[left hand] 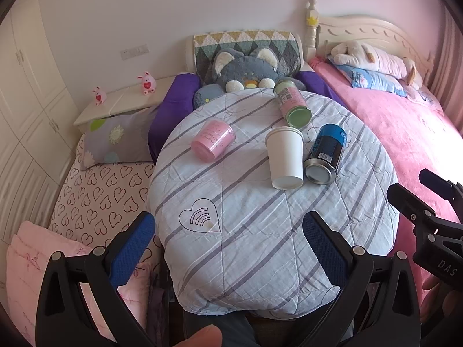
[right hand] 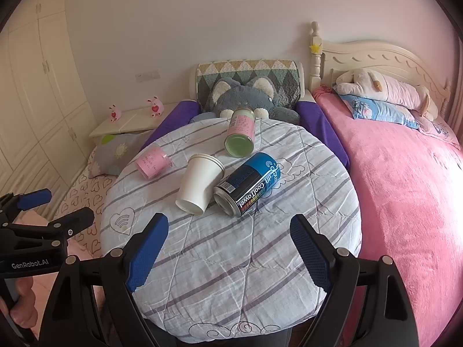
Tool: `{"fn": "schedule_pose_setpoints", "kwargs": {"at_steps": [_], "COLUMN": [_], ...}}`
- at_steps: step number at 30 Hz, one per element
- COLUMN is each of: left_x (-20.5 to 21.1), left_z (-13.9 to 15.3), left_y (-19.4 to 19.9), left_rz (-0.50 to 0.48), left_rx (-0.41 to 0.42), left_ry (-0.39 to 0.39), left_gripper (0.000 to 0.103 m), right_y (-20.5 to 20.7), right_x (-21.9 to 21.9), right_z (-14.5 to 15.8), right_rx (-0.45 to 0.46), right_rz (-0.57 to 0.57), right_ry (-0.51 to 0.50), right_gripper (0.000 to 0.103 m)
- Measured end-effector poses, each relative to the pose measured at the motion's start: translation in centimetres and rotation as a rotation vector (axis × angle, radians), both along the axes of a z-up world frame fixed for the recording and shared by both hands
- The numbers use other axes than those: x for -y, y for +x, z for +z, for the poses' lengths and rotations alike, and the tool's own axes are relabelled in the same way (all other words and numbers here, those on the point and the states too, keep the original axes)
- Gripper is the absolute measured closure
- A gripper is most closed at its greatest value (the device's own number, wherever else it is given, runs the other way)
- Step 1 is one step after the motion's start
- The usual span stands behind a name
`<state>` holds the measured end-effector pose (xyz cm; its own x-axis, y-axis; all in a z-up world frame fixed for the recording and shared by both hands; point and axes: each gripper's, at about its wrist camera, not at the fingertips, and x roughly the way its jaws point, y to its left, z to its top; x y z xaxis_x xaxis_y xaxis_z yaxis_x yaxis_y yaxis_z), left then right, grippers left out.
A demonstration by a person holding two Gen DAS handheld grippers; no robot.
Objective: Flip cup upright
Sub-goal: 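Move the right tool toward the green-and-pink canister lying on the table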
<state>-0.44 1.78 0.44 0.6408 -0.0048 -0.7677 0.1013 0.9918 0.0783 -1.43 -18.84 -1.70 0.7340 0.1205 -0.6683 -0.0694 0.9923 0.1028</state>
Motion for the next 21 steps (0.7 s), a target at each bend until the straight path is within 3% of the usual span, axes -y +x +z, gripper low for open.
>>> {"fn": "schedule_pose_setpoints", "kwargs": {"at_steps": [21], "left_x": [0.0], "left_z": [-2.0], "left_y": [2.7], "left_rz": [0.025], "left_rx": [-0.039], "left_ry": [-0.005], "left_gripper": [0.0], "right_y": [3.4], "right_x": [-1.1], "right_z": [-1.1], "right_rx": [-0.059], "right_rz": [0.03], "right_ry": [-0.03], "right_gripper": [0.016]}}
